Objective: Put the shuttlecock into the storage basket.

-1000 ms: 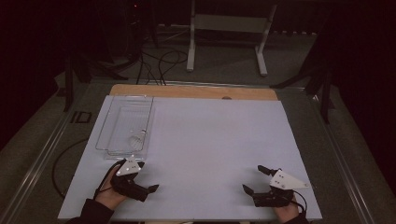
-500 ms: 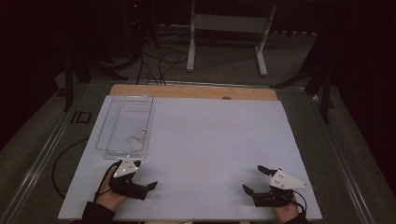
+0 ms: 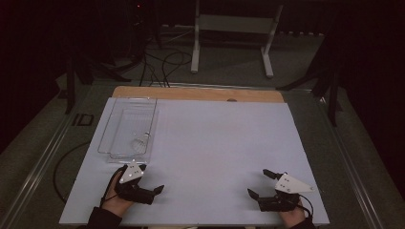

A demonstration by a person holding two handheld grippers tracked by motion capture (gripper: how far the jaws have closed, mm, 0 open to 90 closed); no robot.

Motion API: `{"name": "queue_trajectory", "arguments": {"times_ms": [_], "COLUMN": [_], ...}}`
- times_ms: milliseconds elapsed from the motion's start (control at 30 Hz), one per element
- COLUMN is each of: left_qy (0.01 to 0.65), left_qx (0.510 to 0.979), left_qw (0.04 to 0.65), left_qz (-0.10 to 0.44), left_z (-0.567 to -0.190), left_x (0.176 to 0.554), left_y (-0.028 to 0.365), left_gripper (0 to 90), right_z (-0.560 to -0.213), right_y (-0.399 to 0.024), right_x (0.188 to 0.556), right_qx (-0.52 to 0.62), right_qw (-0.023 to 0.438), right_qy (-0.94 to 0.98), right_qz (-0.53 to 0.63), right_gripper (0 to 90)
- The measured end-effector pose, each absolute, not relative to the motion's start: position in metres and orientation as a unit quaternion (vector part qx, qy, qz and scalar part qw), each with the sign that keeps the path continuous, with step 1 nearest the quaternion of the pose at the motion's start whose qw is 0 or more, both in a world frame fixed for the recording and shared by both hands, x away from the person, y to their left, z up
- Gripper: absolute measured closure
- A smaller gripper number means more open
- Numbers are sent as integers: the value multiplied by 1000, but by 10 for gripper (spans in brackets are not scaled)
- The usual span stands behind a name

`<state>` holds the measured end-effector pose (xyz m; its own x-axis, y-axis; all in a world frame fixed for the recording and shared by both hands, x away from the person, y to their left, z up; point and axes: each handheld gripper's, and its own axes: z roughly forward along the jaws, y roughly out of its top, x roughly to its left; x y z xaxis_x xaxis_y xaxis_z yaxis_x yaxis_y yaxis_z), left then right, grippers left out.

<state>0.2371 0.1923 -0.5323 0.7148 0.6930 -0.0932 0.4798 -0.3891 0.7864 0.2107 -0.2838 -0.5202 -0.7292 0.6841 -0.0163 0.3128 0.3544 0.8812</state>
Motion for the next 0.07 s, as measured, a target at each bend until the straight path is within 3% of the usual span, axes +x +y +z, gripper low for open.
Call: {"name": "queue_trajectory", "arguments": {"times_ms": [67], "left_qy": [357], "left_qx": [823], "left_qw": [424], "left_qz": [125], "left_z": [-533], "left_x": [237], "left_y": [192], "left_gripper": [1], "right_z": [-520], "right_y": [-284], "right_x": [211], "right_qx": [313], "right_qw": [196], "right_qy": [799], "right_qz": [475], "right_gripper": [103]}}
